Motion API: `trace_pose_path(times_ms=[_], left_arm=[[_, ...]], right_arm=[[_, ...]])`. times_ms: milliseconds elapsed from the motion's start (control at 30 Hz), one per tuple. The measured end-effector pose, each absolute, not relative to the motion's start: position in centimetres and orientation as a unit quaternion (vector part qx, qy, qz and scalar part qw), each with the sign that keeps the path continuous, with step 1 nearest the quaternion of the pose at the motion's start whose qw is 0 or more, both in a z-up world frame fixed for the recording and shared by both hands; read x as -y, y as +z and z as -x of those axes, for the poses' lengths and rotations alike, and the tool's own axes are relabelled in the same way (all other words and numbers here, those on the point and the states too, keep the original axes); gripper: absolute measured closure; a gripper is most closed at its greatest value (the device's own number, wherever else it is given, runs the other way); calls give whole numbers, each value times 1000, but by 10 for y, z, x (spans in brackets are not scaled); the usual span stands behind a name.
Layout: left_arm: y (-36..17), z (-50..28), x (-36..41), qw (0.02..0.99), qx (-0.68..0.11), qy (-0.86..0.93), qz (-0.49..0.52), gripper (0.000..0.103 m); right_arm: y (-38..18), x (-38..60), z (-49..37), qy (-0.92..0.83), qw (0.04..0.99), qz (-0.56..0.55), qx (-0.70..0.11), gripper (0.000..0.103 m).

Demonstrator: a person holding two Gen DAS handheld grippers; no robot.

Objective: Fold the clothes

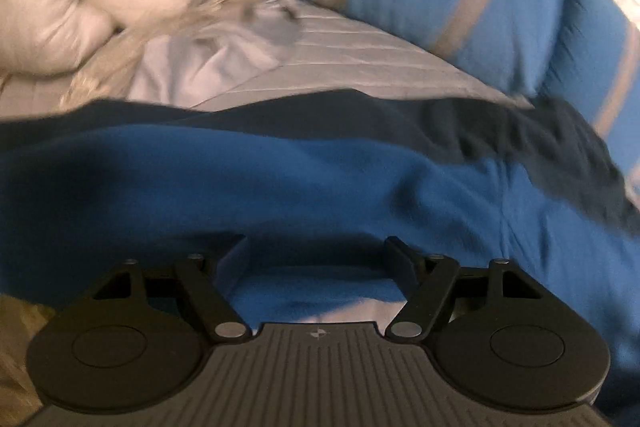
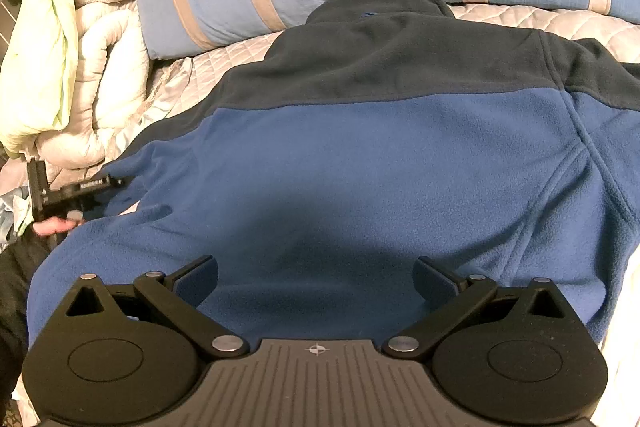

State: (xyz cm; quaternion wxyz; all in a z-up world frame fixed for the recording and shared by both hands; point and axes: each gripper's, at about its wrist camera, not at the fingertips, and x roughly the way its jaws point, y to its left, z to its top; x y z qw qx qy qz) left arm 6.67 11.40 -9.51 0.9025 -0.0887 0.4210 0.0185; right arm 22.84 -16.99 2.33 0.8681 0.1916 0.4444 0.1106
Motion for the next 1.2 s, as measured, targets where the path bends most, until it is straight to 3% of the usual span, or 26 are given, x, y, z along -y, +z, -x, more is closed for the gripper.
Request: trace_pose_path(times_ms=[233,400,867,1200], left_arm=[[-93,-25,-94,889,-456,-22,5,29],[-79,-8,-105,888,-458,-2,46,29],[43,39,-100,948,-306,14,85,29],[69,28,-3,959,-273,-49,57,28]], right_arm=[[23,171,-231,113,866,-193,-448,0],[23,171,-230,113,866,-194,-447,0],[23,163,-234,107,863,-167,-464,0],[29,163,-219,98,878,-164,-439,0]])
